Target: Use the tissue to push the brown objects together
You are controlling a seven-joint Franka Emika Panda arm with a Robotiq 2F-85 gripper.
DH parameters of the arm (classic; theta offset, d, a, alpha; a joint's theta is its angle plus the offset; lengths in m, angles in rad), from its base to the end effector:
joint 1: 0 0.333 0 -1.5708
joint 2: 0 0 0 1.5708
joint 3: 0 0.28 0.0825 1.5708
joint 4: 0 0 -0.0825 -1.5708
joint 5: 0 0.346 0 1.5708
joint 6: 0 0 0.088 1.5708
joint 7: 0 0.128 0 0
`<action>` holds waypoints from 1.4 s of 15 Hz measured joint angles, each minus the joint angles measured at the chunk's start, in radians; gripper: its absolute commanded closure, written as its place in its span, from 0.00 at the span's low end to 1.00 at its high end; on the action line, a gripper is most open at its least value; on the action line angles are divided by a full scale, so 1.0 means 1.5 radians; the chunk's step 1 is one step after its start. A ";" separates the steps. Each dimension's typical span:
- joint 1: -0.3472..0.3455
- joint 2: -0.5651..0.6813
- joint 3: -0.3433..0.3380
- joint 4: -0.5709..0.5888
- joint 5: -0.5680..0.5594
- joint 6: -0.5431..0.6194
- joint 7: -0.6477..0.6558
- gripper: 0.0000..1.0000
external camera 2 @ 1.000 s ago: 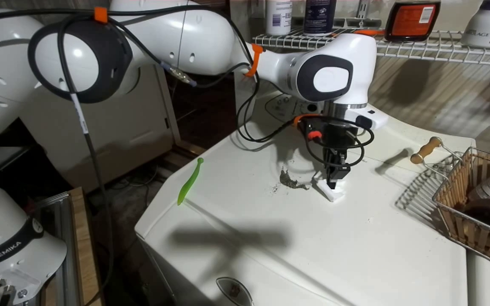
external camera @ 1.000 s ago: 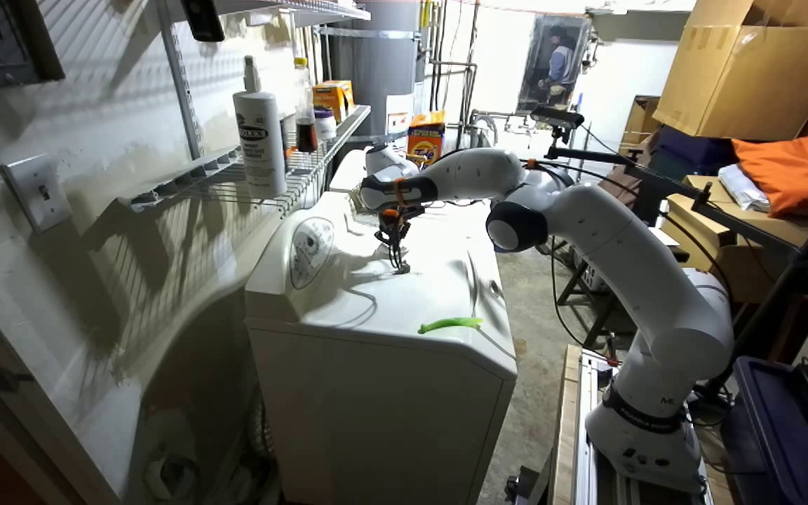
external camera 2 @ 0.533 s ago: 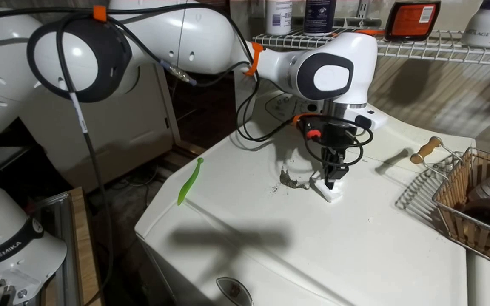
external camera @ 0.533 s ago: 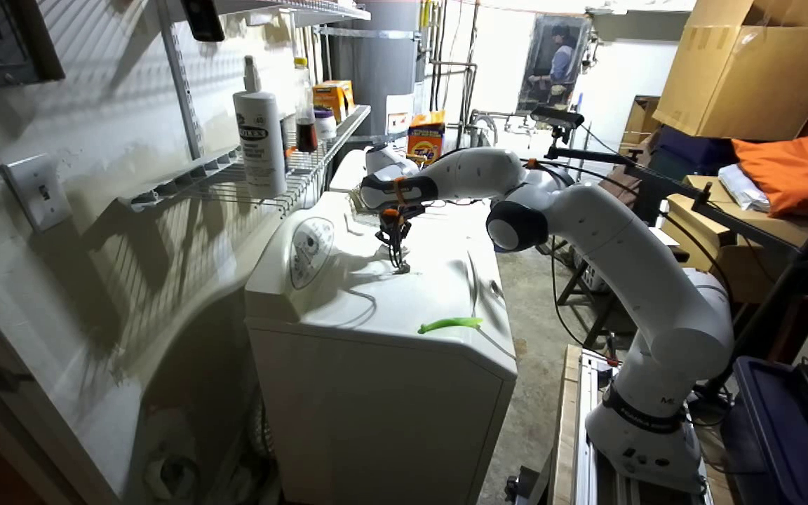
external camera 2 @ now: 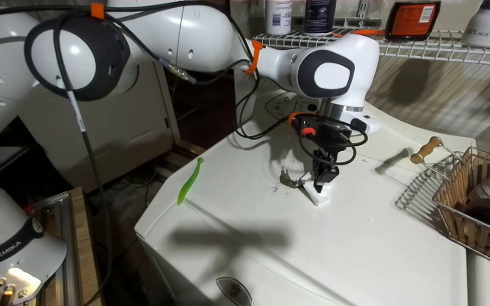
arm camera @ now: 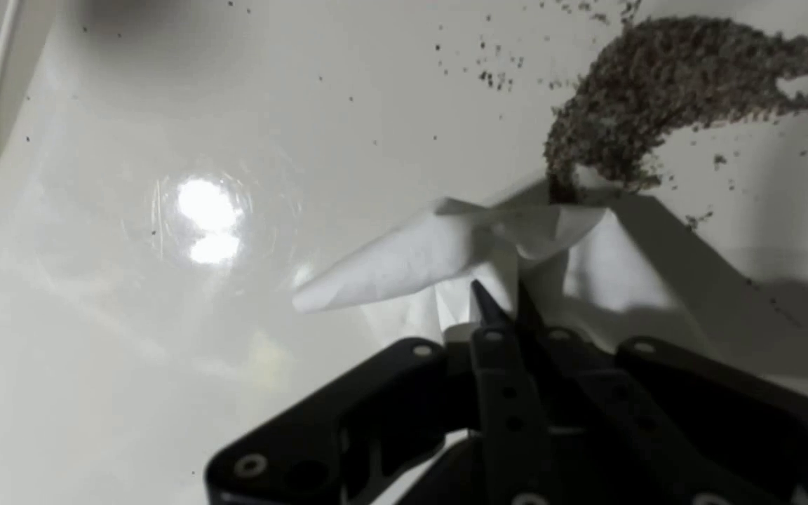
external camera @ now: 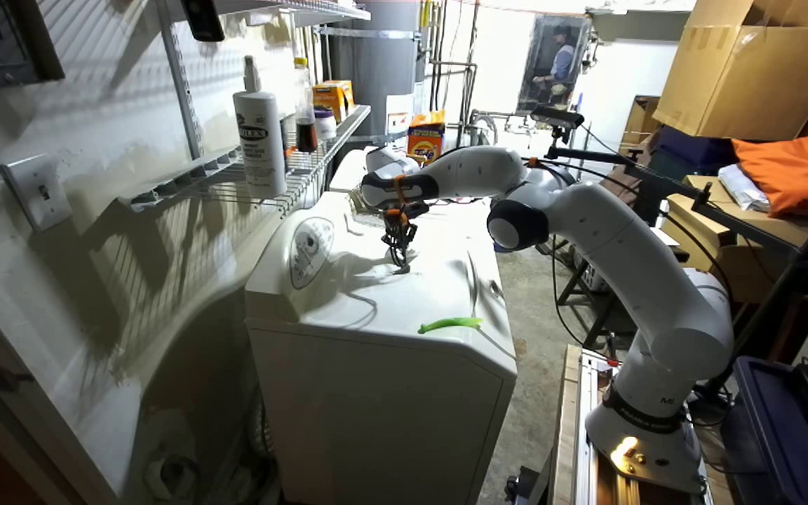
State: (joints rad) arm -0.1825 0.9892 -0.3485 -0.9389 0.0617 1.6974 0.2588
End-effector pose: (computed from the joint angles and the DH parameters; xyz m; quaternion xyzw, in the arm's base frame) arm 0.6360 -0.2719 0.2509 0.9317 -0.3304 -0.1054 0.1075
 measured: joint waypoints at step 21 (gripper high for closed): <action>-0.020 -0.007 0.014 0.000 0.066 -0.144 0.012 0.99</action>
State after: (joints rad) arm -0.2131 0.9788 -0.3269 -0.9389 0.1611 1.4818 0.2766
